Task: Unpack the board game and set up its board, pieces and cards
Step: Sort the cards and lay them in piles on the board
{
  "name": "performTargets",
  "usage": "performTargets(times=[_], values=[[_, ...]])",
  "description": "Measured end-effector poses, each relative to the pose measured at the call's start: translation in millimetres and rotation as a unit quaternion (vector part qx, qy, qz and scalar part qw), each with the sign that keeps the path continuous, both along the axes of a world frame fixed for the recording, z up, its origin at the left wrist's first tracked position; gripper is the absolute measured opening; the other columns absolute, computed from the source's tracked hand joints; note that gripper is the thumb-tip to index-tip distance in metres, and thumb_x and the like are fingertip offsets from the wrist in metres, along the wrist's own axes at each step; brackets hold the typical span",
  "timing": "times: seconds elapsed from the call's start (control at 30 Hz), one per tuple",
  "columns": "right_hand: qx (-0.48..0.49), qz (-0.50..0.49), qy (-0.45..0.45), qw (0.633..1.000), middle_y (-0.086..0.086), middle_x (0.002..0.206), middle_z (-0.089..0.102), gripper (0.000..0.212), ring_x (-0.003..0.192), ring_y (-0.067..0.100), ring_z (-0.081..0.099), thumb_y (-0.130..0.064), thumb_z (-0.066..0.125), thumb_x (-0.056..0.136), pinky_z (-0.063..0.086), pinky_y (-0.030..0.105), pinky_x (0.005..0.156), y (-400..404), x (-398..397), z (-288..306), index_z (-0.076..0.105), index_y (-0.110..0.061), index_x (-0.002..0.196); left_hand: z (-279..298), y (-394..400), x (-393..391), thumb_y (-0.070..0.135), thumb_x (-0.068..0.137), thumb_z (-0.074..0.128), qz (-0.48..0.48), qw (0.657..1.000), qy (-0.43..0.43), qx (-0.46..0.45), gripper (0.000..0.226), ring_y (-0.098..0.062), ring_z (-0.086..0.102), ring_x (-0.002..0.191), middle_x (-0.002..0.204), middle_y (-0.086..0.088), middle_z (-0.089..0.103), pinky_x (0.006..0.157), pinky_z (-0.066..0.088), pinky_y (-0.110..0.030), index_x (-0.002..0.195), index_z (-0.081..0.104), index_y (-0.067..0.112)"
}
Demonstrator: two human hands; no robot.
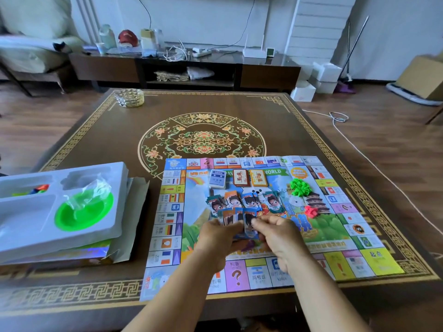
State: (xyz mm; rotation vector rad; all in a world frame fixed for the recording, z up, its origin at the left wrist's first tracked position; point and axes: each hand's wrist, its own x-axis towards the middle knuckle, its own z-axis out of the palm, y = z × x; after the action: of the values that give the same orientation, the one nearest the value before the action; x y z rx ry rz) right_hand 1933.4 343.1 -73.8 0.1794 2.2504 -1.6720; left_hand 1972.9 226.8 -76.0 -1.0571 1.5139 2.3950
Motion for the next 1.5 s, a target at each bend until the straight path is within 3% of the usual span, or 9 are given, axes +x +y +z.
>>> performTargets(times=[0.1,0.2,0.37,0.57,1.0,1.1,1.2,1.37,1.5], values=[[0.012,0.008,-0.001,1.0,-0.003,0.069,0.062,0.01,0.064,0.01,0.056,-0.019,0.067,0.086,0.042,0.022,0.054,-4,3,2,0.064,-0.019,0.076,4,-2,4,0.007,0.087,0.064,-0.019,1.0,0.016,0.016,0.011,-0.019,0.069,0.058,0.079,-0.016,0.07,0.05,0.056,-0.025,0.094,0.061,-0.001],[0.018,-0.005,0.005,1.0,-0.001,0.073,0.065,0.012,0.071,0.015,0.059,-0.02,0.067,0.085,0.046,0.026,0.061,-6,3,2,0.063,-0.019,0.074,8,-6,7,0.01,0.092,0.058,-0.028,0.998,0.024,0.046,0.02,-0.026,0.069,0.073,0.093,-0.024,0.069,0.053,0.058,-0.028,0.104,0.058,-0.005],[0.002,0.001,-0.006,1.0,0.003,0.083,0.068,0.007,0.067,0.014,0.059,-0.022,0.068,0.085,0.042,0.019,0.049,-8,3,2,0.065,-0.018,0.08,4,-10,8,0.007,0.088,0.063,-0.009,0.999,0.021,0.029,0.025,-0.025,0.069,0.072,0.09,-0.019,0.069,0.056,0.059,-0.028,0.11,0.055,-0.002],[-0.033,-0.024,-0.039,0.998,0.006,0.081,0.069,0.007,0.058,0.017,0.055,-0.02,0.07,0.084,0.044,0.024,0.048,-10,-1,-2,0.065,-0.018,0.081,0,-12,3,0.012,0.085,0.068,0.007,0.999,0.033,0.024,0.013,-0.028,0.069,0.081,0.09,-0.017,0.071,0.068,0.06,-0.034,0.094,0.061,0.007],[-0.041,-0.047,-0.054,0.997,-0.001,0.07,0.063,0.01,0.05,0.012,0.046,-0.017,0.072,0.082,0.039,0.021,0.045,-10,-21,-10,0.067,-0.011,0.089,-4,-9,-12,0.016,0.088,0.064,0.031,0.998,0.032,0.054,0.006,-0.017,0.067,0.059,0.071,-0.007,0.07,0.051,0.056,-0.024,0.087,0.065,0.01],[0.013,-0.045,-0.012,0.999,-0.003,0.072,0.061,0.012,0.052,0.013,0.049,-0.018,0.071,0.084,0.044,0.023,0.048,-9,-37,-5,0.065,-0.012,0.093,-7,-13,-20,0.014,0.089,0.063,0.065,0.996,0.037,0.048,0.013,-0.016,0.067,0.052,0.067,-0.008,0.069,0.047,0.055,-0.023,0.095,0.064,0.003],[0.125,-0.032,0.06,0.99,0.003,0.076,0.064,0.011,0.072,0.02,0.059,-0.021,0.069,0.085,0.052,0.035,0.074,-13,-60,-6,0.068,-0.011,0.087,-8,-17,-27,0.013,0.089,0.063,0.079,0.996,0.037,0.034,0.012,-0.015,0.066,0.045,0.058,-0.007,0.068,0.046,0.055,-0.022,0.09,0.062,0.001],[0.266,0.005,0.079,0.961,0.003,0.081,0.065,0.021,0.073,0.023,0.059,-0.029,0.066,0.086,0.04,0.026,0.064,-30,-86,-18,0.058,-0.019,0.069,-11,-22,-33,0.016,0.089,0.064,0.067,0.997,0.03,0.02,0.02,-0.014,0.067,0.049,0.077,-0.012,0.068,0.048,0.056,-0.023,0.1,0.062,-0.001],[0.367,0.02,0.096,0.925,0.003,0.09,0.068,0.016,0.08,0.024,0.059,-0.032,0.063,0.089,0.043,0.028,0.066,-38,-88,-29,0.063,-0.017,0.085,-13,-24,-35,0.017,0.089,0.064,0.058,0.998,0.029,0.013,0.016,-0.014,0.067,0.051,0.077,-0.011,0.068,0.05,0.056,-0.022,0.095,0.064,0.002]])
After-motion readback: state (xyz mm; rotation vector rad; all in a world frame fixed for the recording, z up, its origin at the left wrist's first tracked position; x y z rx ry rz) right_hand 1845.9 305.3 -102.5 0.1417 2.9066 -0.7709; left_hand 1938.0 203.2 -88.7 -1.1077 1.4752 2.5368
